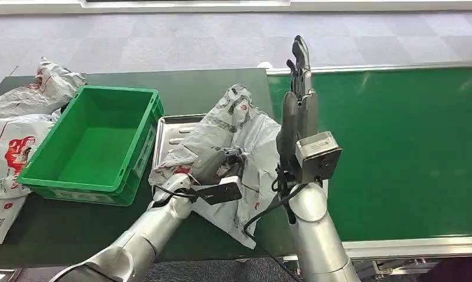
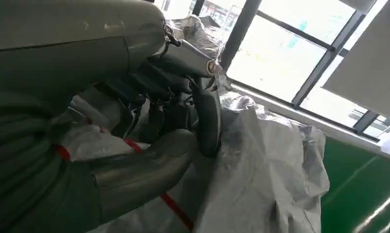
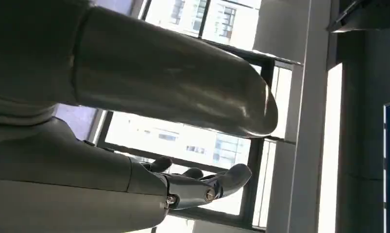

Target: Moved the parcel from conveyor to table for the left to box.

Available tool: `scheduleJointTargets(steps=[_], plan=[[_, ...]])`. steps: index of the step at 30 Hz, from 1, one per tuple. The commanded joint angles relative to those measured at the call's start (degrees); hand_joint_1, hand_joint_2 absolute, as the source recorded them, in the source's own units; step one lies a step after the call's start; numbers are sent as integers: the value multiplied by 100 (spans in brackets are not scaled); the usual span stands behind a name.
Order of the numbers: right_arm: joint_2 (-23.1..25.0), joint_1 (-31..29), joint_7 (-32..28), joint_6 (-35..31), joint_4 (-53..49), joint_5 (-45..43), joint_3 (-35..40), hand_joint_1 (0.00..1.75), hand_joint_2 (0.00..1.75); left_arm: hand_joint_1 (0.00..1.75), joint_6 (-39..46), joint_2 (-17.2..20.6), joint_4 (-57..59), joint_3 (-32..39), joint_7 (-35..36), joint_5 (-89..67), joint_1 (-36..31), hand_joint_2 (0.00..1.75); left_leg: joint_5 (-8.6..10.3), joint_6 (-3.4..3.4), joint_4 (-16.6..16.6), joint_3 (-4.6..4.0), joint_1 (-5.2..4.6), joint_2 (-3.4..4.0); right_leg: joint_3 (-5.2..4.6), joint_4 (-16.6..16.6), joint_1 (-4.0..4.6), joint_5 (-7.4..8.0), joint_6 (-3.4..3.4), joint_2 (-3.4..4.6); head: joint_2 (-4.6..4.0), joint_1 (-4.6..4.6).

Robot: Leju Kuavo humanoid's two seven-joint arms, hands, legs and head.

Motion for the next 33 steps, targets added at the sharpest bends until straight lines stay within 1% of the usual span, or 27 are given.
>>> scheduleJointTargets(steps=[1, 2, 5, 7, 8, 9, 13, 14, 16, 17, 19, 20, 22, 23, 24, 25, 26, 27, 30, 31, 32, 33], plan=[[-248, -76, -4, -48, 69, -9, -111, 0, 0, 175, 737, 56, 105, 73, -125, 268, -204, 175, -3, 2, -8, 18, 7, -14, 22, -14, 5, -1, -6, 13, 0, 0], [-242, -63, -3, -72, 58, -5, -122, 0, 0, 175, 1113, 69, -63, 231, -188, 360, -197, 175, -3, 2, -3, 9, 5, -11, 13, -7, 4, -2, -4, 9, 0, 0], [-250, -40, 4, -148, 12, 10, -111, 0, 0, 175, 1699, 184, -759, 553, -211, 665, -107, 175, -2, 1, 0, 2, 6, -4, 4, -4, 5, 1, -4, 10, 0, 0], [-264, -59, 9, -190, 37, 7, -92, 0, 0, 175, 1688, 326, -1203, 645, -152, 789, -45, 175, -4, 1, -6, 14, 8, -4, 15, -10, 6, 0, -7, 23, 0, 0], [-271, -77, 9, -204, 70, 6, -80, 0, 0, 175, 1676, 367, -1371, 697, -83, 818, -2, 175, -3, 0, 0, 3, 5, 3, 3, -2, 4, 1, -5, 19, 0, 0], [-274, -86, 9, -209, 92, 6, -73, 0, 0, 0, 1715, 392, -1454, 752, -56, 844, 25, 175, -5, 0, -2, 10, 7, 8, 8, -5, 6, 2, -7, 30, 0, 0], [-274, -128, 10, -225, 188, -6, -51, 0, 0, 0, 1582, 455, -1523, 723, -57, 858, 78, 175, -4, 0, -2, 9, 6, 9, 8, -4, 5, 3, -5, 25, 0, 0], [-277, -140, 10, -228, 211, -9, -45, 0, 0, 0, 1605, 453, -1507, 699, -58, 825, 100, 175, -6, 1, -9, 22, 9, 11, 20, -13, 7, 4, -8, 40, 0, 0], [-283, -168, 10, -231, 263, -15, -33, 0, 0, 0, 1443, 481, -1457, 603, -55, 791, 92, 175, -3, 1, -8, 16, 5, 1, 16, -9, 4, 2, -5, 23, 0, 0], [-285, -186, 7, -232, 294, -28, -25, 0, 0, 0, 1280, 507, -1408, 497, -10, 724, 80, 175, -3, 2, -10, 20, 8, 1, 22, -14, 6, 3, -6, 28, 0, 0], [-284, -192, 6, -234, 307, -31, -20, 0, 0, 0, 1246, 496, -1389, 480, 4, 714, 82, 175, -3, 3, -19, 31, 9, 4, 31, -25, 7, 7, -8, 39, 0, 0], [-284, -192, 6, -234, 307, -31, -20, 0, 0, 0, 1246, 496, -1389, 480, 4, 714, 82, 175, -3, 2, -7, 15, 3, 1, 16, -8, 1, 1, -4, 20, 0, 0], [-284, -192, 6, -234, 307, -31, -20, 0, 0, 0, 1246, 496, -1389, 480, 4, 714, 82, 175, -3, 2, -18, 30, 7, 0, 32, -21, 5, 4, -8, 34, 0, 0], [-284, -208, 2, -219, 331, -52, -12, 0, 0, 0, 1022, 516, -1291, 373, 41, 663, 45, 175, -3, 1, -4, 11, 5, 1, 14, -6, 3, 1, -4, 18, 0, 0], [-284, -233, -3, -190, 358, -75, 6, 0, 0, 0, 757, 543, -1183, 226, 128, 562, 16, 175, -4, 1, -12, 22, 6, -1, 23, -13, 3, 2, -7, 28, 0, 0], [-279, -253, -6, -152, 388, -94, 25, 0, 0, 0, 400, 561, -997, 59, 239, 443, -35, 175, -2, 0, -7, 14, 3, -3, 17, -6, 1, 0, -5, 16, 0, 0], [-264, -286, -8, -119, 434, -107, 29, 0, 0, 0, 154, 577, -754, -130, 362, 212, -101, 175, -3, 0, -10, 20, 6, -4, 22, -11, 4, 1, -7, 21, 0, 0], [-254, -305, -10, -103, 465, -110, 29, 0, 0, 0, -1, 567, -565, -231, 385, 78, -149, 175, -1, 0, -6, 13, 2, -7, 16, -4, 1, -1, -5, 9, 0, 0], [-235, -348, -16, -12, 559, -138, 53, 0, 0, 0, -966, 547, 70, -608, 227, -85, -275, 175, 1, 1, -13, 22, 5, -11, 26, -14, 3, 3, -7, 16, 0, 0], [-220, -361, -16, 16, 600, -147, 57, 0, 0, 0, -1443, 549, 261, -767, 95, -147, -315, 175, 1, 2, -12, 21, 4, -14, 25, -12, 2, 1, -6, 12, 0, 0], [-207, -361, -16, 9, 621, -146, 53, 0, 0, 0, -1663, 528, 439, -875, 16, -180, -338, 175, -1, 1, -7, 17, 5, -11, 21, -9, 3, 0, -4, 8, 0, 0], [-209, -358, -16, 9, 621, -146, 52, 0, 0, 0, -1653, 522, 447, -874, 18, -179, -321, 175, 1, 2, -15, 24, 3, -8, 25, -15, 1, 3, -6, 17, 0, 2]])
